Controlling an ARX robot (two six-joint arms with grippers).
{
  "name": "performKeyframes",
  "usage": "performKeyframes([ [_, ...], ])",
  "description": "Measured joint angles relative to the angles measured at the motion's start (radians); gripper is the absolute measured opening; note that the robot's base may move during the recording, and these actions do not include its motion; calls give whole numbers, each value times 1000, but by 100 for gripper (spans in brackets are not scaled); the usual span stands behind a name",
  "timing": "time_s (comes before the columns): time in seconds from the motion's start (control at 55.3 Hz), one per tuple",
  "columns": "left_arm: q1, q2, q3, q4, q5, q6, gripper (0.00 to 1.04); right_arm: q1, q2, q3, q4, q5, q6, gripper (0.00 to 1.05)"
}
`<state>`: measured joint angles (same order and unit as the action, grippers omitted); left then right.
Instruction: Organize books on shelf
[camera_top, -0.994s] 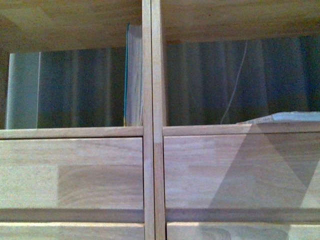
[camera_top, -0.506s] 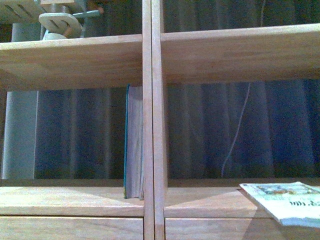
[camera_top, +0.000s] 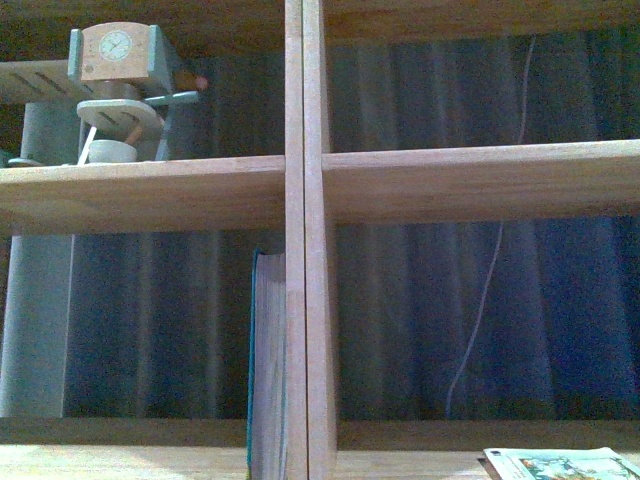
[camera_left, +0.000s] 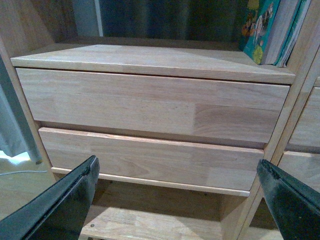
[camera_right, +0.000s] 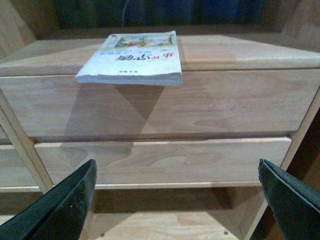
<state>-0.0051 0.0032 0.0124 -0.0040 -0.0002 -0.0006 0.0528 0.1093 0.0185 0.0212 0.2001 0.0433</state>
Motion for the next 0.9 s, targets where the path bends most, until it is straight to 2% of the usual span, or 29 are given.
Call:
performKeyframes([
  [0.09,0,0,0,0,0,0,97,-2,146,39,27,-6,67,98],
  [0.434,0,0,0,0,0,0,97,-7,776,346,33,-87,565,98],
  [0.596,0,0,0,0,0,0,97,-49,982,507,39,-130,764,98],
  [0.903,0,0,0,0,0,0,97,-92,1255,708,75,-175,1010,98],
])
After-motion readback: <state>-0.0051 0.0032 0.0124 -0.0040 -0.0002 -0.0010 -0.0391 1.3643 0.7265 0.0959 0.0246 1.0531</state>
